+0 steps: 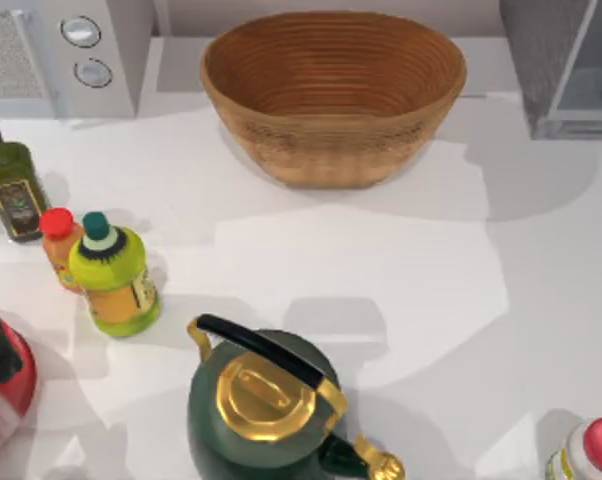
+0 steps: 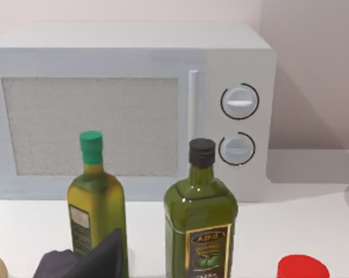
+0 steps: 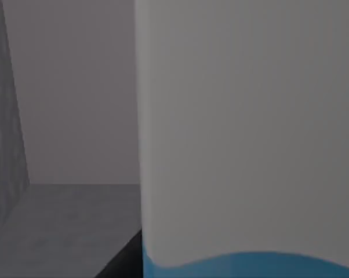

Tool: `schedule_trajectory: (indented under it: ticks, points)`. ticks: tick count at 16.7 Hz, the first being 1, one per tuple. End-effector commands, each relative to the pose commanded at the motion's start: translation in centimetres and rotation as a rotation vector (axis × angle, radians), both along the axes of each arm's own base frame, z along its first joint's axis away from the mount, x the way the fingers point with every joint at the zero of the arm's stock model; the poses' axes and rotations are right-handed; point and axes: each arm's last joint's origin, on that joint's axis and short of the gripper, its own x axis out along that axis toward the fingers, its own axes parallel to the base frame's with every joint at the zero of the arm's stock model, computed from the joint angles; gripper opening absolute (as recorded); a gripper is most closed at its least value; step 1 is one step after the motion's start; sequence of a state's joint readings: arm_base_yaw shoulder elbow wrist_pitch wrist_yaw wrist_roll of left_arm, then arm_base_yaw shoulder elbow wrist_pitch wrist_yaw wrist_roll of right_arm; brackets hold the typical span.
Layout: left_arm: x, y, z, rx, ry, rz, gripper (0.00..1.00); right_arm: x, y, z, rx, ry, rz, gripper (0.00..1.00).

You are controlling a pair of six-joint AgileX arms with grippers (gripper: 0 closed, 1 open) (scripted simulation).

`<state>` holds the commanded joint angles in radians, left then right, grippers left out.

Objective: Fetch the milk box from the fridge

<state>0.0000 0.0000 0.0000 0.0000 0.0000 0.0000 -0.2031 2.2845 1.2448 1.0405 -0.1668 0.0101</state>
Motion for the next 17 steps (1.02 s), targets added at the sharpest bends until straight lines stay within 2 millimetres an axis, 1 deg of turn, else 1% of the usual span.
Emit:
schedule_trajectory:
  ticks: [9, 10, 17]
  points:
    - [0.00, 0.00, 0.00, 0.000, 0.000, 0.000, 1.00, 0.00, 0.00, 0.00, 0.000, 0.000, 0.000, 0.02]
    - [0.00, 0.00, 0.00, 0.000, 0.000, 0.000, 1.00, 0.00, 0.00, 0.00, 0.000, 0.000, 0.000, 0.00]
    - [0.00, 0.00, 0.00, 0.000, 0.000, 0.000, 1.00, 0.00, 0.00, 0.00, 0.000, 0.000, 0.000, 0.00]
